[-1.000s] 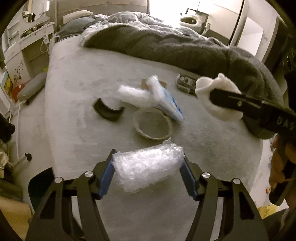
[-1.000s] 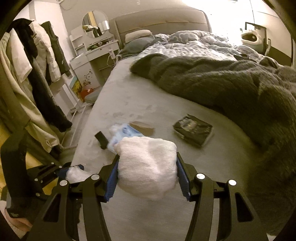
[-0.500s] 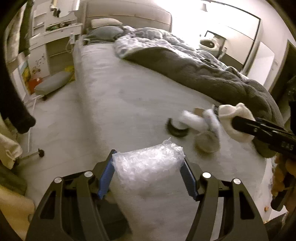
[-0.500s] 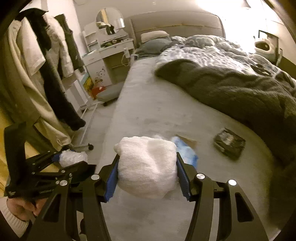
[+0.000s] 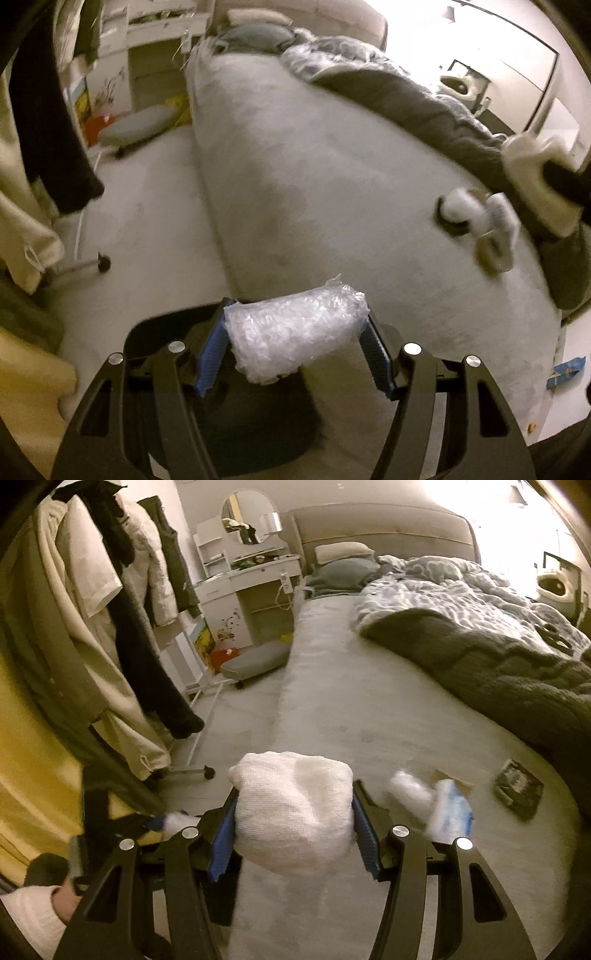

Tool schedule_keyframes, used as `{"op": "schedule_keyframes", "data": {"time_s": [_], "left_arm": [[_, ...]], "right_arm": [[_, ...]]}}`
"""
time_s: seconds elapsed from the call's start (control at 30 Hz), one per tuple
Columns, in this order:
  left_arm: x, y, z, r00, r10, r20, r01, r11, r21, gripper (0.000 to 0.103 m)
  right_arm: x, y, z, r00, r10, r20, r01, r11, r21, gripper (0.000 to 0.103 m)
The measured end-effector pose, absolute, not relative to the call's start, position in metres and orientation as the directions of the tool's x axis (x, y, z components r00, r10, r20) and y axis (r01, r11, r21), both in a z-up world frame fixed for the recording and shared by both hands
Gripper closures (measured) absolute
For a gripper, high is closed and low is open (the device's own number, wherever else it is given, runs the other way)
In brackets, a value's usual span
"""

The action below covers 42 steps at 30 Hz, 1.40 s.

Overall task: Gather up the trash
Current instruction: 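Drop the bubble wrap from the left tool and the tissue from the right tool into the bin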

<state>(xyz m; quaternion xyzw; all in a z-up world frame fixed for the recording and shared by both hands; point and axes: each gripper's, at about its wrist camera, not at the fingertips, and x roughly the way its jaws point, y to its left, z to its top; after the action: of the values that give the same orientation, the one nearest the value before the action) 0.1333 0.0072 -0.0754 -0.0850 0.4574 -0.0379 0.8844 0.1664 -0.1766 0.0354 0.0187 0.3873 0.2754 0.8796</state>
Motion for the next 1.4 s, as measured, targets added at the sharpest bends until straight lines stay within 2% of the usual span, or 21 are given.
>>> {"op": "schedule_keyframes", "data": {"time_s": [0.63, 0.83, 0.93, 1.03, 1.4], "left_arm": [[0.127, 0.064, -0.180, 0.362, -0.133, -0.923, -0.093, 0.980, -0.178, 0.034], [0.124, 0.076, -0.204, 0.288, -0.156, -0.945, -0.123, 0.972, -0.198, 0.029], [0.120, 0.082, -0.208, 0.282, -0.161, -0.946, -0.137, 0.969, -0.206, 0.022], [0.119, 0.092, -0.204, 0.297, -0.170, -0.940, -0.152, 0.963, -0.223, 0.021], [0.105, 0.119, -0.155, 0.424, -0.147, -0.894, -0.127, 0.967, -0.219, 0.020]], "right_arm": [[0.174, -0.105, 0.006, 0.444, 0.528, -0.724, -0.488, 0.820, 0.299, 0.046], [0.177, -0.080, -0.009, 0.408, 0.518, -0.752, -0.500, 0.816, 0.291, 0.046], [0.178, -0.069, -0.018, 0.389, 0.507, -0.770, -0.501, 0.817, 0.285, 0.046], [0.181, -0.059, -0.026, 0.369, 0.500, -0.783, -0.500, 0.817, 0.286, 0.046], [0.185, -0.030, -0.064, 0.317, 0.452, -0.834, -0.501, 0.826, 0.258, 0.046]]}}
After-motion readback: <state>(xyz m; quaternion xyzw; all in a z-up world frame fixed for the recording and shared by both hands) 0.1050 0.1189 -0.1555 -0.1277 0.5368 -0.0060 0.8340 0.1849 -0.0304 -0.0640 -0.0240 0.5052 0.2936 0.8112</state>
